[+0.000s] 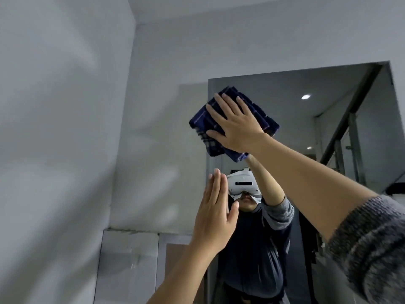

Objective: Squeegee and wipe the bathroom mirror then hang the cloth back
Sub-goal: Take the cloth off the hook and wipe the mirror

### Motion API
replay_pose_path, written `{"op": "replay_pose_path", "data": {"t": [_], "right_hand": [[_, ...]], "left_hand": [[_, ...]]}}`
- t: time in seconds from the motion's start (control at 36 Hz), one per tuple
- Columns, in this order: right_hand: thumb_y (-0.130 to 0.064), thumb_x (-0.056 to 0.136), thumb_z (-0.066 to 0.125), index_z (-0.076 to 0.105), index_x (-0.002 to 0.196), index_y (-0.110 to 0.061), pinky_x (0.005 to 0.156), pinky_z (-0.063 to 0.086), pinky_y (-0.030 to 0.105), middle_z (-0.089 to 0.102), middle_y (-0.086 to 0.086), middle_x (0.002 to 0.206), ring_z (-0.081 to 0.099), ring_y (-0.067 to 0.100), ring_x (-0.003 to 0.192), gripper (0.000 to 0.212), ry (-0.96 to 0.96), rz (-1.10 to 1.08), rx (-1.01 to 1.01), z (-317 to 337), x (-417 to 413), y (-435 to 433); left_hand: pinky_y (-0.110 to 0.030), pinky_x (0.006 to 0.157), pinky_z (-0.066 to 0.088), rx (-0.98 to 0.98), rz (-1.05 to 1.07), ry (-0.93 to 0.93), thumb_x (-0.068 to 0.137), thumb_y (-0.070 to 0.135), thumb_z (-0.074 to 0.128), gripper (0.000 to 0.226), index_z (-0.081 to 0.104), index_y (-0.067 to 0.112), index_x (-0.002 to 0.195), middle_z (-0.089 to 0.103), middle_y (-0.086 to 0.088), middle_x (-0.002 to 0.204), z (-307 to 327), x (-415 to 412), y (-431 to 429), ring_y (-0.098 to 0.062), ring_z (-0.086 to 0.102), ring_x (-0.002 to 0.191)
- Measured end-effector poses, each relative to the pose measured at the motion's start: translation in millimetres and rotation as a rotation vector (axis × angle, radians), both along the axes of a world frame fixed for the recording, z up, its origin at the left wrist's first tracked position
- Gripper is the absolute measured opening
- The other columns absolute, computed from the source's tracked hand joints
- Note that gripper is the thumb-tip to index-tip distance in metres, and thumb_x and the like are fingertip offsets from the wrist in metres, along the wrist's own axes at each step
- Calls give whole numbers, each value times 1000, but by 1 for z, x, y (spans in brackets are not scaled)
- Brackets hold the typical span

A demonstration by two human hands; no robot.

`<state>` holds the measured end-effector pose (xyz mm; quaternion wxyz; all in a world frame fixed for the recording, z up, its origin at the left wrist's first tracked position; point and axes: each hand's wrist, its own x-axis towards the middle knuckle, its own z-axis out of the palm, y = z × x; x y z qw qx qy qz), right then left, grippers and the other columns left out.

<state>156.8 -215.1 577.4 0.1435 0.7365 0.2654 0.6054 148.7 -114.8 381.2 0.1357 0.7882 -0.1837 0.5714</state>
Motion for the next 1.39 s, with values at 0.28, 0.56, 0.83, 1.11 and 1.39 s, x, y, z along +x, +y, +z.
{"op": "replay_pose_path", "data": {"t": [0.28, 0.56, 0.83, 1.11, 1.39], "right_hand": [[-70, 85, 6, 4, 149, -30, 119, 1, 39, 4, 2, 159, 2, 18, 146, 75, 38, -107, 111, -17, 1, -154], [-61, 91, 24, 7, 149, -24, 118, -3, 41, 0, 5, 159, -3, 20, 146, 71, 70, 62, 1137, -88, 7, -185], [-57, 91, 28, 5, 150, -19, 116, -5, 44, -3, 10, 158, -4, 23, 146, 73, 103, 120, 1243, -106, 6, -82], [-57, 92, 22, 5, 149, -19, 116, -3, 46, 0, 12, 158, 0, 29, 145, 71, 69, 54, 301, -101, 2, -14], [-64, 90, 22, 11, 149, -25, 119, 6, 43, 8, 8, 158, 8, 24, 145, 72, 39, -130, -208, -116, 1, -121]], "left_hand": [[-17, 113, -10, -35, -11, -12, 89, 43, 24, 68, -2, 15, 146, -12, 1, 155, -1, 0, -6, -7, -14, 141], [-14, 110, -15, -45, -5, 3, 95, 34, 36, 69, -10, 19, 144, -17, 5, 154, -1, 0, -9, -3, -21, 139], [-21, 114, -11, -3, -2, 53, 97, 32, 37, 67, -5, 14, 146, -14, 0, 155, -22, -2, -5, -11, -16, 142], [-30, 117, 4, 5, -30, 68, 96, 26, 43, 68, 1, 11, 146, -5, -5, 156, -58, -7, 1, -15, -6, 144], [-22, 116, -3, 3, -31, 68, 95, 37, 33, 67, -4, 15, 146, -9, -2, 156, -63, -6, 2, -12, -11, 143]]}}
